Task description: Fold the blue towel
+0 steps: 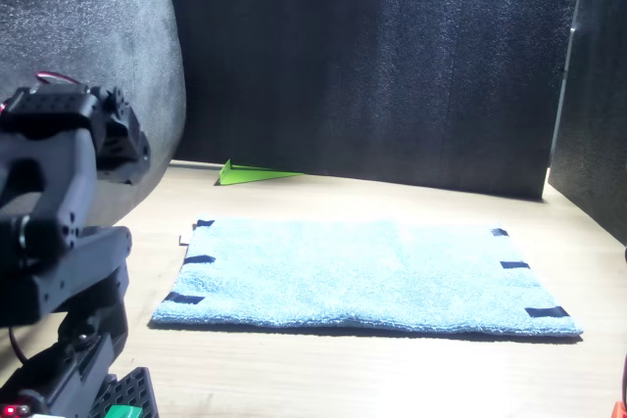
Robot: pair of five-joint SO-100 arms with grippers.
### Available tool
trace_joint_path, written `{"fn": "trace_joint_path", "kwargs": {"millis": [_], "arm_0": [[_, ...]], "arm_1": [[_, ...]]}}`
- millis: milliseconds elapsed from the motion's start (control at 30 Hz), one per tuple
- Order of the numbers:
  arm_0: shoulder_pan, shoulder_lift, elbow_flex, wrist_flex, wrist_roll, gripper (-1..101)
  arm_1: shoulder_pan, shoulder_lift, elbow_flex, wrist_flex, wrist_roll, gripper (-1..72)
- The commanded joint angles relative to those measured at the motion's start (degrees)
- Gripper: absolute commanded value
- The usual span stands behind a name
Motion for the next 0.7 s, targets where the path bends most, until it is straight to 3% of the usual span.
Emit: {"fn": "trace_joint_path", "kwargs": {"millis": [0, 167, 300, 433, 667], "arm_0": [[-4.3, -20.2, -14.6, 4.0, 0.1, 1], [-11.2, -30.8, -17.6, 4.0, 0.1, 7], [-11.6, -30.2, -13.6, 2.4, -0.2, 10], [-10.4, -26.6, -8.0, 0.6, 0.3, 17], [-9.6, -29.1, -5.6, -2.8, -0.4, 19]], "arm_1": [[5.9, -26.6, -24.2, 9.6, 1.8, 7.3], [11.9, -42.1, -32.3, 11.0, 2.2, 13.9], [13.4, -48.5, -31.9, 9.9, 2.5, 14.1], [13.6, -49.0, -29.1, 9.2, 1.6, 17.4], [17.5, -49.7, -24.6, 8.6, 1.1, 19.4]]}}
